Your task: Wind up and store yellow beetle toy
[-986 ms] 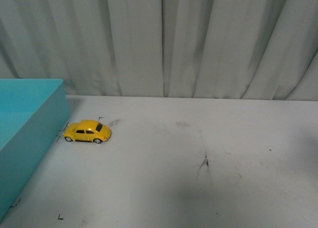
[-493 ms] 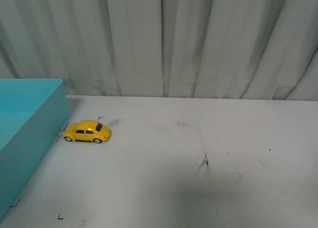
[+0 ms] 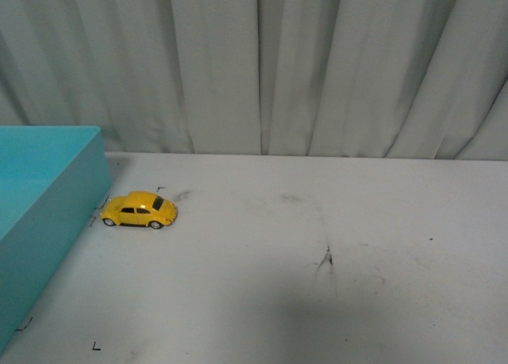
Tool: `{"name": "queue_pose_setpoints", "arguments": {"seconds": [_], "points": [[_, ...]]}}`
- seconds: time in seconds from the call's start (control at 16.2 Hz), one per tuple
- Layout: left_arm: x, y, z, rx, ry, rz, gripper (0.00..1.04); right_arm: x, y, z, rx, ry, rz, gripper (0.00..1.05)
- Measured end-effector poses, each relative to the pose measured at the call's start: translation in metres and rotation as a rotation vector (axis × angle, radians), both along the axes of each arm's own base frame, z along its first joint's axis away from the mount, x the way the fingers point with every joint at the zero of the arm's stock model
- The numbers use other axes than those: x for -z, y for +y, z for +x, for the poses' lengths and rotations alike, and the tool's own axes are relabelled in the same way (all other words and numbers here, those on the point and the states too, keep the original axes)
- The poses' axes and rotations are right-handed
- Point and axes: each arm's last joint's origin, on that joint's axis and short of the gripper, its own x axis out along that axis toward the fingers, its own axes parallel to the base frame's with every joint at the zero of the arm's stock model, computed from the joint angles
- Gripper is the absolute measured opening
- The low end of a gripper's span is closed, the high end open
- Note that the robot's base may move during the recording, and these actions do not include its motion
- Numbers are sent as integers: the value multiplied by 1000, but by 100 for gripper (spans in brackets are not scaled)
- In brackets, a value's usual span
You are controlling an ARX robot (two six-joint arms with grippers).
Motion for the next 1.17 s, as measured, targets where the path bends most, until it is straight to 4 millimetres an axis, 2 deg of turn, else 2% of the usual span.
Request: {"name": "queue_pose_setpoints", "arguments": {"seconds": [0.49,1.17], "points": [[0,0,0,0,0,0,98,-3,0,-16,0,-8,0,2],[0,0,0,0,0,0,98,-2,0,-23,0,-10,0,2]]}}
